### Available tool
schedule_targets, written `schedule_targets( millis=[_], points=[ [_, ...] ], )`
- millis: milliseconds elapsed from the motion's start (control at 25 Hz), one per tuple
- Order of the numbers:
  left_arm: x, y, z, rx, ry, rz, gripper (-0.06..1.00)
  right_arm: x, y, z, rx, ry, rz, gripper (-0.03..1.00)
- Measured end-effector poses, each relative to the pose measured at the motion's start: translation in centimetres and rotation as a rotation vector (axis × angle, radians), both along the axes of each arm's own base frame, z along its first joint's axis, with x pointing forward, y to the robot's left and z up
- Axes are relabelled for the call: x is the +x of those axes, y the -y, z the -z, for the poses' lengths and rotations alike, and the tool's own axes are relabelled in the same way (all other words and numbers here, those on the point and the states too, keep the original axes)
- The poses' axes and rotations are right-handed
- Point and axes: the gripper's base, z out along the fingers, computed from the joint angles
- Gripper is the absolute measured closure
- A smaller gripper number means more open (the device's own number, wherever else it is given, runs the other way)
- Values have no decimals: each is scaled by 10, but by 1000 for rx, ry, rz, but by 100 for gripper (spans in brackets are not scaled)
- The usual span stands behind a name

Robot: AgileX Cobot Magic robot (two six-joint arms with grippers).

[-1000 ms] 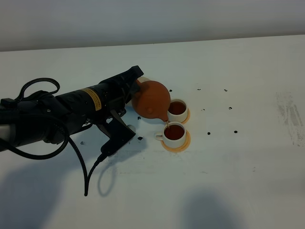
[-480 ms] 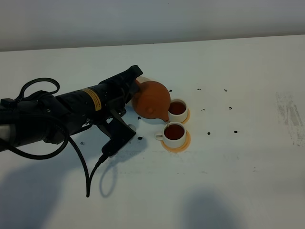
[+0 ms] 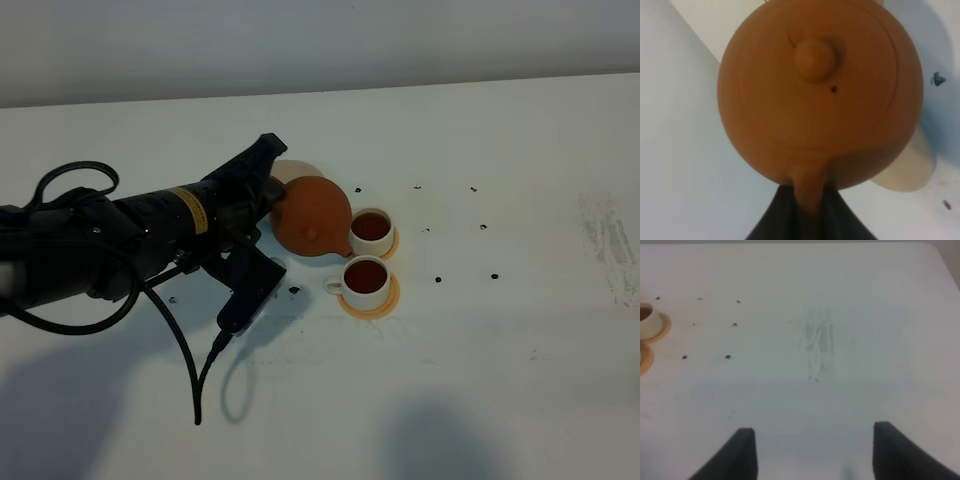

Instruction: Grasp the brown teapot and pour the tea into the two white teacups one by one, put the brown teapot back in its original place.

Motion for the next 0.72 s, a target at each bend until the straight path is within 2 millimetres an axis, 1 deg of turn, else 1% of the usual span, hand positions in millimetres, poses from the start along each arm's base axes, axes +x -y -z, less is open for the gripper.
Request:
schedule_targets(
  millis=[280,440,560,720],
  points=[
    [-5,-14,-19,-105,-92,-138,84,0,0,0,0,0,0,45],
    [-12,-19,-34,-219,-158,-239,84,0,0,0,0,0,0,45],
    [-21,-26,-46,-313,-241,-347,84,0,0,0,0,0,0,45],
    [-37,-38,-57,-358,-383,-497,84,0,0,0,0,0,0,45]
  ],
)
